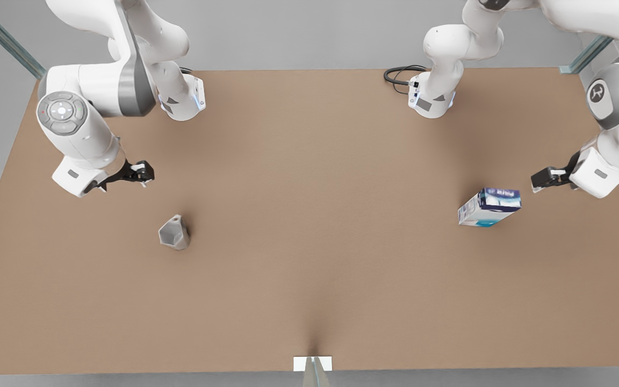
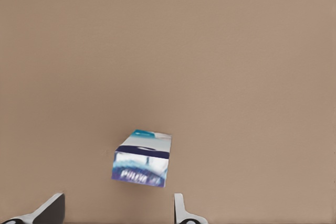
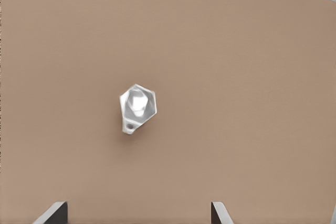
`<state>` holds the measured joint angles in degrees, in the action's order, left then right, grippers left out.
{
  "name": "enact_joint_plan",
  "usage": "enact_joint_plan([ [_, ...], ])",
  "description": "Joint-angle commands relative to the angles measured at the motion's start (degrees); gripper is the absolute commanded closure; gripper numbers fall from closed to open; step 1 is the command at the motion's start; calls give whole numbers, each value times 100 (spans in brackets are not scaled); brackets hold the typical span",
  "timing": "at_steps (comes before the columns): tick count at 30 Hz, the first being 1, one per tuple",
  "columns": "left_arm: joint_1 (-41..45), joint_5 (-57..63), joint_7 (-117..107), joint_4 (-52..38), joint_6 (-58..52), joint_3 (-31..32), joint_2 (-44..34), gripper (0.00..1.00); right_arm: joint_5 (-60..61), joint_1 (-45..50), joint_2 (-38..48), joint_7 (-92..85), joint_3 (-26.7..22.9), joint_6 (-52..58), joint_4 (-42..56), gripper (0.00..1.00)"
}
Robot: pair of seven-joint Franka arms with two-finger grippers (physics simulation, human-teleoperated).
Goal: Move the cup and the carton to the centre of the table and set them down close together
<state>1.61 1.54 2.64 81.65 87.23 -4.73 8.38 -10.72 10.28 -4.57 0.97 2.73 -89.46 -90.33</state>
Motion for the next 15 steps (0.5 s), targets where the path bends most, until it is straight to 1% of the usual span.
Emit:
enact_joint_plan([
  [1,-11,-189,0,0,-4,-2,-3,0,0,-8,0,0,0,-1,-2,0],
  [3,15,-145,-9,-9,-83,16,-30,0,0,-70,-193,0,9,-1,24,0],
  [5,-2,-137,0,-9,-74,16,-12,0,9,-509,-878,0,9,-133,42,0],
  [7,86,250,0,-18,-22,51,23,0,9,-1028,-1511,9,18,-493,42,0],
  [10,24,277,-17,-105,-21,24,32,0,255,-1467,-1872,97,26,-607,-2,0],
  [11,6,259,27,-105,-30,24,14,0,544,-1459,-1960,237,18,-695,-11,0],
  [12,68,259,0,-105,-30,24,23,0,755,-1415,-1969,1027,35,-879,-222,0],
  [13,77,241,-9,-105,-21,33,41,0,1125,-1441,-1942,1441,26,-1091,-433,0],
  [14,77,224,0,-105,-21,42,32,0,1204,-1423,-1846,1811,35,-1328,-731,0],
  [15,68,224,9,-114,-13,42,32,0,1230,-1441,-1828,1784,26,-1434,-837,0],
])
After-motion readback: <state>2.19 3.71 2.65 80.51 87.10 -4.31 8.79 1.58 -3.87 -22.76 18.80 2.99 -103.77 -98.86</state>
